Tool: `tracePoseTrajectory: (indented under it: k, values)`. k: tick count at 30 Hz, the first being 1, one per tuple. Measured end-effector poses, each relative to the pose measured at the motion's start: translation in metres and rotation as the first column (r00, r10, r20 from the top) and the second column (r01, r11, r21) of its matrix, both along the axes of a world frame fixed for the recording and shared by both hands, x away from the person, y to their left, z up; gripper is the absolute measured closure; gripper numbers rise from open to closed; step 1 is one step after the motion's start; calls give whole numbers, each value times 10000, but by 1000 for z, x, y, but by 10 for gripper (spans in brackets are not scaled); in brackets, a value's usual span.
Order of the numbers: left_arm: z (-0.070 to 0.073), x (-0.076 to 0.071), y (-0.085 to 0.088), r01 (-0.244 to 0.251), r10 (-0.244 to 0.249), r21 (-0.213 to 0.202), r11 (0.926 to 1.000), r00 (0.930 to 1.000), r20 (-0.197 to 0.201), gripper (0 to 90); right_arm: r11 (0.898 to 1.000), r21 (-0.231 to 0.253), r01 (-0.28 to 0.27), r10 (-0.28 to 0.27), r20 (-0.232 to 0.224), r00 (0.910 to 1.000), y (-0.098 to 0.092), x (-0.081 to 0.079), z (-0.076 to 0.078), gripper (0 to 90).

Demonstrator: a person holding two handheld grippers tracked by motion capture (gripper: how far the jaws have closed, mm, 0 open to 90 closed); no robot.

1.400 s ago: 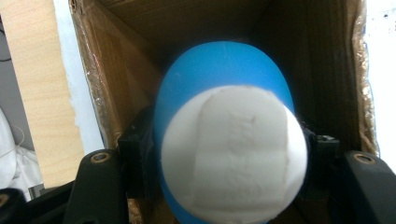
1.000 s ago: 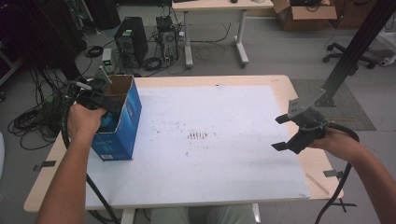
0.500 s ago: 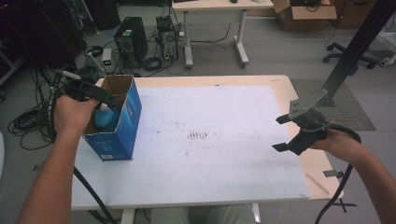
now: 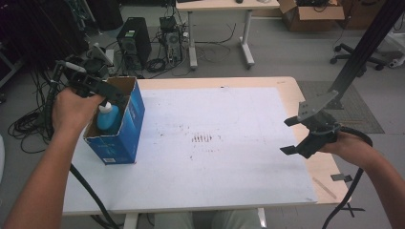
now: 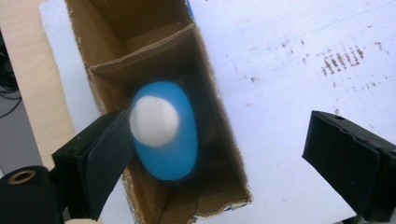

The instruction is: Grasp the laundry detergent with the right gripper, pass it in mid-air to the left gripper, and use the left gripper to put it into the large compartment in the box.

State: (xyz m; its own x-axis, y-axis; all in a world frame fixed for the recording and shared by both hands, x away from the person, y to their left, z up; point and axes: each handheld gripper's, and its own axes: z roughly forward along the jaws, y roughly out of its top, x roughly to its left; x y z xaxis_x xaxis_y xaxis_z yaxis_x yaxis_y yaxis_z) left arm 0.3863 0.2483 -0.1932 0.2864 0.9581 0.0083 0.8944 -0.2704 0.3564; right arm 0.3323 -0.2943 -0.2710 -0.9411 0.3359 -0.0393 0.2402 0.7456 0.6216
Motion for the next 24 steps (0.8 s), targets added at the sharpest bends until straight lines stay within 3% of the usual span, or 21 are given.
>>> tracePoseTrajectory:
  k: [6,12,15,17,21,24]
  values:
    - [6,-4,-9,350,-350,-23,9994,9993,147,75,10000,-34,18,-18,-14,10000,-1,-1,0,50]
    - [17,-9,-29,1062,-1065,112,9943,9935,404,75,10000,-12,32,-32,-2,10000,-1,-1,2,49]
    - [24,-12,-46,1600,-1608,185,9869,9855,543,74,10000,-33,43,-43,-14,10000,0,-2,2,49]
    - [24,-13,-50,1716,-1724,198,9850,9834,565,74,10000,-20,34,-34,-5,10000,-1,-2,2,49]
    - [26,-15,-68,2306,-2317,271,9727,9712,551,70,10000,-43,49,-49,-7,10000,-1,-2,2,49]
    - [26,-15,-75,2489,-2503,302,9681,9665,568,62,10000,-36,59,-59,-9,10000,-2,-3,2,50]
